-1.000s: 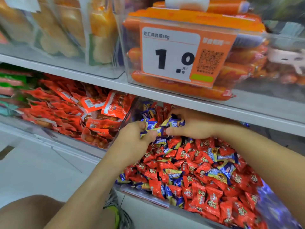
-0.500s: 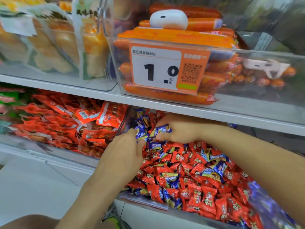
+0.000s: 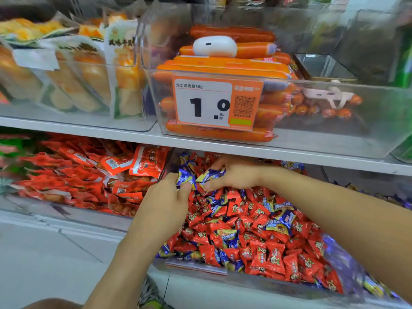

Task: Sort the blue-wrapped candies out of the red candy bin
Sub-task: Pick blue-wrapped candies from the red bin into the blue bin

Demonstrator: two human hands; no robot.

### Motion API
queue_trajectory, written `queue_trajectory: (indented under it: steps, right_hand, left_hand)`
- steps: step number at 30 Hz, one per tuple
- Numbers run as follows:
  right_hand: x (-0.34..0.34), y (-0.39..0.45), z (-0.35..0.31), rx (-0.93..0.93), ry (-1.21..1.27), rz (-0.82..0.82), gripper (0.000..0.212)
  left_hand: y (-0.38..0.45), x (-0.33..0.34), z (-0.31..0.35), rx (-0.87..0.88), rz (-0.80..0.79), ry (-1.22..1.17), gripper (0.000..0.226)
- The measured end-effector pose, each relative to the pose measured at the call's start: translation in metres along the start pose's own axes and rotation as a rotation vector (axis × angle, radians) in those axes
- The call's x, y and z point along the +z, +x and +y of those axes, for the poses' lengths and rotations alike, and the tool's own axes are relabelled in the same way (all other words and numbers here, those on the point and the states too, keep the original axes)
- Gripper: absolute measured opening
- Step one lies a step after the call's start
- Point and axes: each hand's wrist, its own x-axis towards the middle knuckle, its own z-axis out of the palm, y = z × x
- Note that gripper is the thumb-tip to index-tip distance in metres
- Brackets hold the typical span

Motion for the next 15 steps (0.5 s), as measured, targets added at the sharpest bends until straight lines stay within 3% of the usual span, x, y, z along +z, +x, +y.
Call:
queue_trajectory:
  steps: [2, 6, 8, 10, 15]
  right_hand:
    - [-0.005, -0.021, 0.001, 0.092, 0.144, 0.058, 0.056]
    - [0.000, -0.060, 0.005, 0.081, 0.635, 0.090, 0.023]
    - [0.007, -0.078, 0.008, 0.012, 0.772, 0.159, 0.016]
    - [0.012, -0.095, 0.012, -0.054, 0.727, 0.277, 0.016]
    - [0.012, -0.135, 0.040, 0.003, 0.475, 0.481, 0.033]
  left_hand:
    - [0.001, 0.003, -0.001, 0.033, -0.003, -0.115, 0.044]
    - [0.000, 0.016, 0.016, -0.056, -0.155, -0.549, 0.031]
    - [-0.009, 0.022, 0.038, -0.154, -0.260, -0.843, 0.032]
    - [-0.019, 0.030, 0.062, -0.200, -0.309, -1.053, 0.029]
    - [-0.033, 0.061, 0.111, -0.095, -0.354, -0.961, 0.021]
